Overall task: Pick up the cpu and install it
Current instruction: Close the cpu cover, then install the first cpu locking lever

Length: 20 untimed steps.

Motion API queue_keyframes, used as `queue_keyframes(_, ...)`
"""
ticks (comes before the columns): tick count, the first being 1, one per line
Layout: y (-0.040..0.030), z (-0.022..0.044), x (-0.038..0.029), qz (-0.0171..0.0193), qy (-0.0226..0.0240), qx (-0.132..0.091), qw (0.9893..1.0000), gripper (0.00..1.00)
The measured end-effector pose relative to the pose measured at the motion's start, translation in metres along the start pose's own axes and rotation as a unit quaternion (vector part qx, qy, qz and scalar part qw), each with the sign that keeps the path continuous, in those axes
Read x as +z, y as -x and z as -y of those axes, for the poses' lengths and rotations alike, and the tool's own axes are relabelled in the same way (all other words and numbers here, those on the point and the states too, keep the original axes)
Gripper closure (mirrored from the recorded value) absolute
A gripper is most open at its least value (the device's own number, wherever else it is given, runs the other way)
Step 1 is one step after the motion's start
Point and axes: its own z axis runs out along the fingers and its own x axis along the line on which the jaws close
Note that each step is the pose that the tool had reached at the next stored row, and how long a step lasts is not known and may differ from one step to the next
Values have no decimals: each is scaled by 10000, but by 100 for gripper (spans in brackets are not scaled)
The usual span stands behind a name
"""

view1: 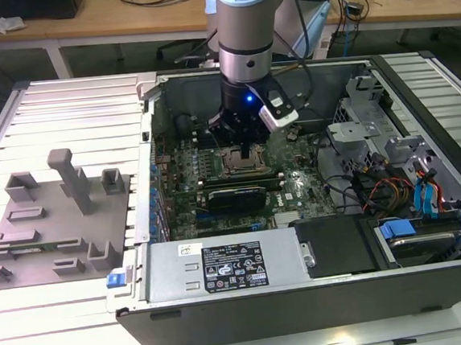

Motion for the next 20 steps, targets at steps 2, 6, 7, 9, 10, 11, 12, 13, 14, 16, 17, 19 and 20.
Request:
queue_keyframes(2, 0, 0, -4, 1, 1, 0, 10000, 89)
queue_keyframes(6, 0, 0, -10, 0, 0, 0, 10000, 89)
queue_keyframes(7, 0, 0, -11, 0, 0, 0, 10000, 89)
queue_keyframes(9, 0, -1, -12, 0, 0, 0, 10000, 89)
queue_keyframes(10, 0, -1, -13, 0, 0, 0, 10000, 89)
queue_keyframes(11, 0, -1, -14, 0, 0, 0, 10000, 89)
queue_keyframes(12, 0, -1, -14, 0, 0, 0, 10000, 89)
queue_keyframes(13, 0, -1, -15, 0, 0, 0, 10000, 89)
queue_keyframes(14, 0, -1, -15, 0, 0, 0, 10000, 89)
queue_keyframes(16, 0, -1, -15, 0, 0, 0, 10000, 89)
queue_keyframes(17, 0, 0, -34, -1, -3, 0, 10000, 89)
queue_keyframes(19, 4, 1, -147, 0, 0, 0, 10000, 89)
queue_keyframes(20, 5, 2, -218, 0, 0, 0, 10000, 89)
